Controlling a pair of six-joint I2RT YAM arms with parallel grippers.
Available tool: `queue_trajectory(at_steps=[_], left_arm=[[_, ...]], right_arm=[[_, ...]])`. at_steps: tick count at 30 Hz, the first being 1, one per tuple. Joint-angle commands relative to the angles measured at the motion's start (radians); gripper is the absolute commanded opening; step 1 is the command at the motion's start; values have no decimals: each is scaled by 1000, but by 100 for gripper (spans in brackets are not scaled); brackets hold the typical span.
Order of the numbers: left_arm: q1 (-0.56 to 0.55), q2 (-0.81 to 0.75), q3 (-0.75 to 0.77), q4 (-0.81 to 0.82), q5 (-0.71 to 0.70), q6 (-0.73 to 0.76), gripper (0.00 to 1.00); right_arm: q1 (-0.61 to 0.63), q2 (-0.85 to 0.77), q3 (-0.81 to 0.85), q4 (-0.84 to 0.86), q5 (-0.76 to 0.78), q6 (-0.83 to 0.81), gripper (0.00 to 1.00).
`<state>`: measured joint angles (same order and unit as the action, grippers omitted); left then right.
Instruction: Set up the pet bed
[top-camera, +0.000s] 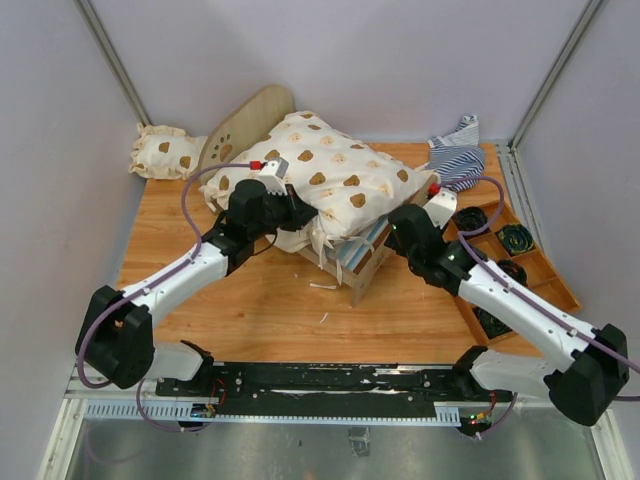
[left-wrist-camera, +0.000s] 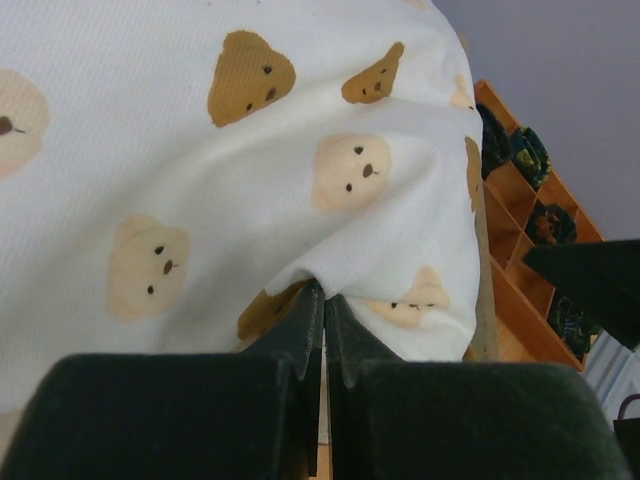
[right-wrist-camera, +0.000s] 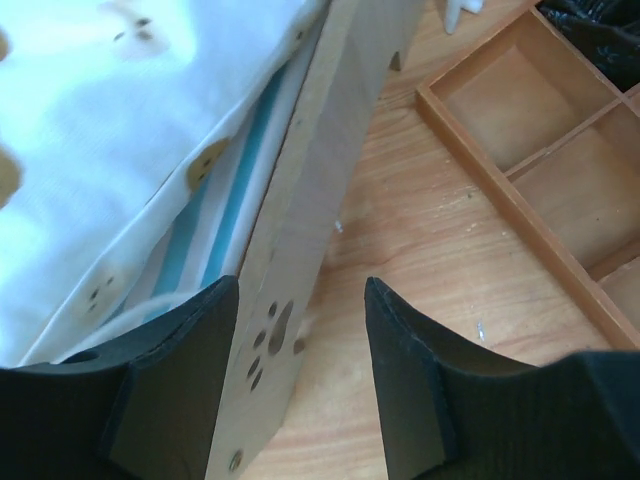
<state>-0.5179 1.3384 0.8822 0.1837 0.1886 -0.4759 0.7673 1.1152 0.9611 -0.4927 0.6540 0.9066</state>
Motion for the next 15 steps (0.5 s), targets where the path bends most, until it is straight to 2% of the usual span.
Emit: queue_trajectory(at_steps=[1,7,12,14,15], left_arm=[[13,-38,-19,51,29,-7,0],[12,-92,-80,55,-7,11,0],[12,-107,-105,56,0,1,0],[12,-115,-110,53,6,-5,0],[12,-123,-111,48,10,-9,0]], right_arm=[[-112,83,17,91,-144,-57,54],[-175,232,66,141,-278,-136,51],[-180,338,92,98,-343,-97,45],[-181,360,91,95,-371,-118,36],[-180,360,91,96,-391,-148,27]])
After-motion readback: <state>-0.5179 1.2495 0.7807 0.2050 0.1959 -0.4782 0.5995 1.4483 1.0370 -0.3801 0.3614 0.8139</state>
